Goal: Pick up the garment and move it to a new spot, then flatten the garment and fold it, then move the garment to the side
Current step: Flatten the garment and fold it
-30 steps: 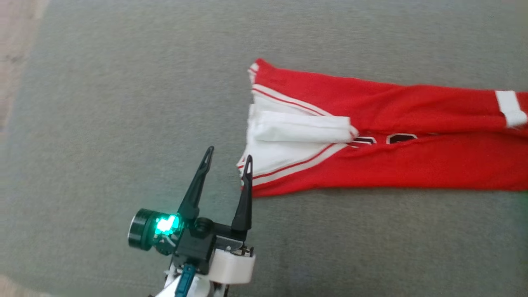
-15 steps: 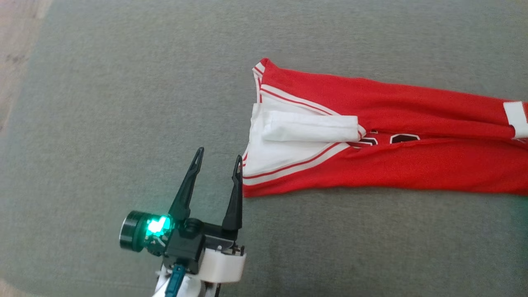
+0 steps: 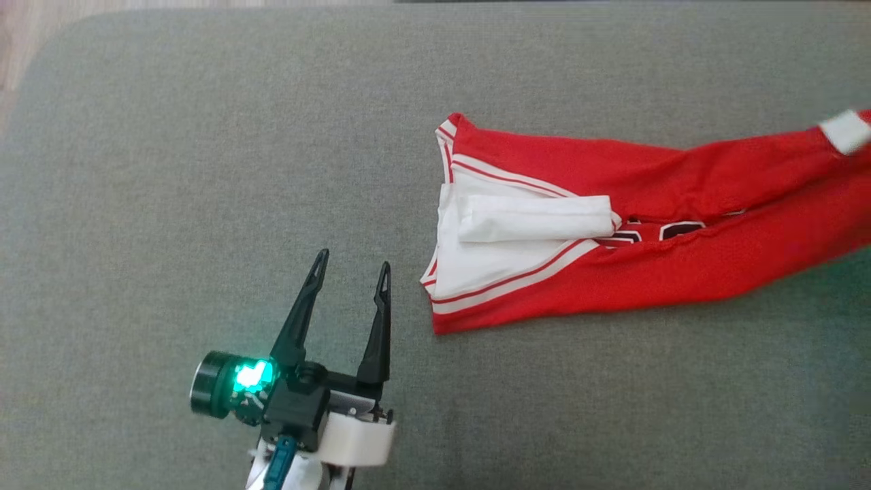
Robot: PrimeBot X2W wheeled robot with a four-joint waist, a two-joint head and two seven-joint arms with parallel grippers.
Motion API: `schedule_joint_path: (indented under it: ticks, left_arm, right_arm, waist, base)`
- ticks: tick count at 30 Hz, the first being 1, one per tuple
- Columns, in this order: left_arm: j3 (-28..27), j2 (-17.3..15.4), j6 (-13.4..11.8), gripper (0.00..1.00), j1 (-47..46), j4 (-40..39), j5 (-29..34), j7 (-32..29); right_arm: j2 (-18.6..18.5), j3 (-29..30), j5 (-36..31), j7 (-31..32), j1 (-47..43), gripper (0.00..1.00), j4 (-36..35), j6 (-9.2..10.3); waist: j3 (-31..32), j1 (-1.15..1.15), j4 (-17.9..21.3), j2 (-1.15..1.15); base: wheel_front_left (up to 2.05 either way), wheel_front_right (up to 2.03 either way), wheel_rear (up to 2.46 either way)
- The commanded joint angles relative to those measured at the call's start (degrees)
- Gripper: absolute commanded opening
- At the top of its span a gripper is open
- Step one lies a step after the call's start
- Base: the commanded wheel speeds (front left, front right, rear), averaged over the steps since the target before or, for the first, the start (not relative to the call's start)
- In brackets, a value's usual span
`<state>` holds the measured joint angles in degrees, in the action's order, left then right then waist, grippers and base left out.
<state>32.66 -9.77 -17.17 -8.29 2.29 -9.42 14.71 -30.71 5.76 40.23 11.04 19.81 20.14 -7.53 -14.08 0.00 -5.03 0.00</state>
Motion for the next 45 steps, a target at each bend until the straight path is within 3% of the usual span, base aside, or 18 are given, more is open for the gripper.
schedule_joint_path:
  ticks: [1, 8, 14, 18, 25, 26, 27, 28, 32, 38, 42, 43, 44, 45]
  left_arm:
    - [-2.5, 0.5, 0.4, 1.00, -0.2, -1.4, 0.7, 0.3]
    - [-3.6, 2.5, 2.3, 1.00, 0.4, -0.6, 1.3, 0.3]
    - [-4.5, 4.0, 3.9, 1.00, 0.8, 0.1, 1.8, 0.3]
    - [-5.0, 4.7, 4.9, 1.00, 1.1, 0.7, 2.0, 0.3]
    - [-5.7, 5.6, 6.0, 1.00, 1.7, 1.5, 2.3, 0.3]
    - [-5.8, 5.7, 6.1, 1.00, 1.7, 1.5, 2.4, 0.3]
    - [-5.9, 5.8, 6.3, 1.00, 1.7, 1.6, 2.5, 0.3]
    - [-6.0, 5.9, 6.4, 1.00, 1.8, 1.8, 2.5, 0.3]
    - [-6.3, 6.2, 6.7, 1.00, 2.0, 2.0, 2.7, 0.3]
    - [-7.6, 6.5, 6.8, 1.00, 2.7, 1.5, 3.1, 0.3]
    - [-8.1, 6.6, 6.9, 1.00, 3.0, 0.8, 3.6, 0.3]
    - [-8.3, 6.6, 7.0, 1.00, 3.0, 0.7, 3.7, 0.3]
    - [-8.4, 6.6, 7.0, 1.00, 3.1, 0.6, 3.8, 0.3]
    - [-8.6, 6.6, 7.1, 1.00, 3.1, 0.5, 3.9, 0.3]
  right_arm:
    - [0.5, 0.0, 0.1, 1.7, 0.1, 0.00, -5.7, 0.04]
    - [13.4, -1.3, -6.5, 10.4, -2.0, 0.00, -24.2, 0.04]
    - [24.5, -7.9, -12.0, 13.5, -2.4, 0.00, -29.2, 0.04]
    - [27.2, -12.1, -13.1, 12.5, -3.2, 0.00, -26.6, 0.04]
    - [27.8, -19.4, -9.9, 8.2, -2.9, 0.00, -19.1, 0.04]
    - [27.8, -20.9, -9.0, 7.1, -2.5, 0.10, -17.7, 0.04]
    - [27.8, -22.3, -8.2, 6.1, -2.2, 0.30, -16.4, 0.04]
    - [27.8, -23.5, -7.3, 5.1, -1.8, 1.00, -15.0, 0.04]
    - [27.8, -26.3, -4.6, 0.7, -0.3, 1.00, -11.9, 0.04]
    - [27.4, -22.3, -4.4, -3.4, 1.9, 1.00, -12.5, 0.04]
    - [22.1, -17.5, -2.3, -0.4, 1.2, 1.00, -12.3, 0.04]
    - [20.5, -16.8, -0.7, 1.2, 0.9, 0.54, -11.9, 0.04]
    - [18.9, -16.1, 1.1, 3.0, 0.7, 0.00, -11.2, 0.04]
    - [17.3, -15.7, 3.0, 5.0, 0.6, 0.00, -10.3, 0.04]
  waist:
    - [0.7, 0.00, 0.1, 0.00]
    - [1.5, 0.00, -1.8, 0.00]
    - [1.9, 0.00, -4.8, 0.00]
    - [2.3, 0.00, -7.0, 0.00]
    - [2.9, 0.00, -9.0, 0.00]
    - [3.0, 0.00, -9.1, 0.00]
    - [3.1, 0.00, -9.3, 0.00]
    - [3.3, 0.00, -9.4, 0.00]
    - [3.7, 0.00, -9.7, 0.00]
    - [4.1, 0.00, -8.9, 0.00]
    - [4.0, 0.00, -8.6, 0.00]
    - [4.0, 0.00, -8.5, 0.00]
    - [4.0, 0.00, -8.4, 0.00]
    - [4.0, 0.00, -8.3, 0.00]
  base:
    - [0.00, 0.00, 0.00]
    - [0.00, 0.00, 0.00]
    - [0.00, 0.00, 0.00]
    - [0.00, 0.00, 0.00]
    - [0.00, 0.00, 0.00]
    - [0.00, 0.00, 0.00]
    - [0.00, 0.00, 0.00]
    - [0.00, 0.00, 0.00]
    - [0.00, 0.00, 0.00]
    - [0.00, 0.00, 0.00]
    - [0.00, 0.00, 0.00]
    - [0.00, 0.00, 0.00]
    - [0.00, 0.00, 0.00]
    - [0.00, 0.00, 0.00]
